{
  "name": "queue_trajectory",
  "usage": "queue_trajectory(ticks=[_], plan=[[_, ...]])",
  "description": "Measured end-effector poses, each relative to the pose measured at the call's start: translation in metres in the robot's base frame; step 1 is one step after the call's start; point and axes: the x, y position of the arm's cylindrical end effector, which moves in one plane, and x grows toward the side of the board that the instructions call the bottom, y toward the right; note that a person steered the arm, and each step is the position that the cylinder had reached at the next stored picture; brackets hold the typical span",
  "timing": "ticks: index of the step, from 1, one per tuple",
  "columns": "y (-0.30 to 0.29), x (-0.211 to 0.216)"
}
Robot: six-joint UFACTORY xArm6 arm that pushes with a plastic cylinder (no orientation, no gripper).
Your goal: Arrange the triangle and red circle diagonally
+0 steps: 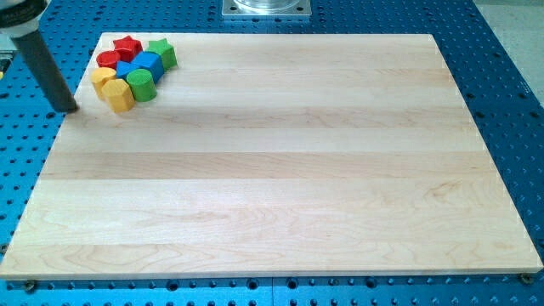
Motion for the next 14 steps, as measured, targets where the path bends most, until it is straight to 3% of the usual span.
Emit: queue_trajectory(ticks=[3,5,7,12,14], plan=[[0.0,-0.088],[0.017,-0.105],[0.039,-0.064],[0.246,0.036],[0.127,0.002]])
